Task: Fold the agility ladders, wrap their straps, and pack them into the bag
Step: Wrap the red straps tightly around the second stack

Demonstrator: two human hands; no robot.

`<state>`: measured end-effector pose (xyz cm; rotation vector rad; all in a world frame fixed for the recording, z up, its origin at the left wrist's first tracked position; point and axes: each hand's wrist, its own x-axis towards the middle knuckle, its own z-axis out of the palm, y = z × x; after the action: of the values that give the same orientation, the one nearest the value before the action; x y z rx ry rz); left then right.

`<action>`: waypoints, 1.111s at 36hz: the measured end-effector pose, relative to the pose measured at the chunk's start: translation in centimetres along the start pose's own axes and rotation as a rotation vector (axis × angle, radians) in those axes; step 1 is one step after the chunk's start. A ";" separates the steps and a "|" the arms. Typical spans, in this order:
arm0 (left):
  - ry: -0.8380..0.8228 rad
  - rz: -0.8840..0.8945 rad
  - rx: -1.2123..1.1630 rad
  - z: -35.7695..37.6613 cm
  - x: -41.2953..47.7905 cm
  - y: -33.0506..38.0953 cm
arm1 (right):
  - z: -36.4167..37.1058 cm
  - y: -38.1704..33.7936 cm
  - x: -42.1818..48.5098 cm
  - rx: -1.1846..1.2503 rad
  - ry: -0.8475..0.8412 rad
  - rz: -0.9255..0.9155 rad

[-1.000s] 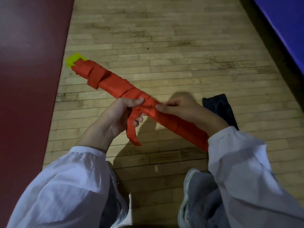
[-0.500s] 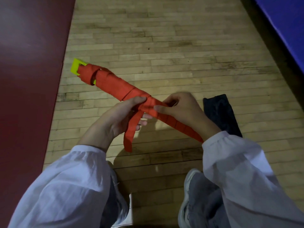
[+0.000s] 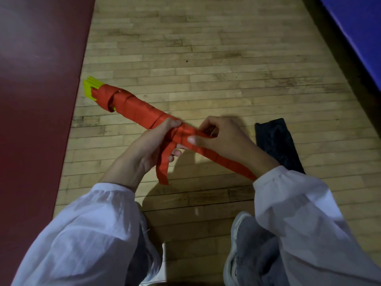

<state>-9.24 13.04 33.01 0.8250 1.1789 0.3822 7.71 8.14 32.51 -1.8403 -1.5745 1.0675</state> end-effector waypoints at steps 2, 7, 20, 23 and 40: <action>-0.002 0.018 0.004 0.1 0.0 -0.1 | -1.0 0.3 0.2 0.065 -0.067 0.055; -0.027 0.044 0.004 0.2 -0.1 0.0 | -2.3 1.2 -0.1 0.254 -0.355 0.325; -0.069 0.022 0.013 0.1 -0.3 0.2 | -1.5 1.1 -0.1 0.302 -0.402 0.264; -0.076 -0.008 0.011 -0.2 -0.3 0.4 | -1.2 1.0 0.0 0.283 -0.347 0.235; -0.001 -0.052 -0.053 -0.4 -0.2 0.3 | 0.5 0.0 -0.3 -0.072 -0.009 0.063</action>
<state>-9.65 13.27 33.30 0.7472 1.1819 0.3687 7.28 7.77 32.27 -1.9470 -1.5885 1.0610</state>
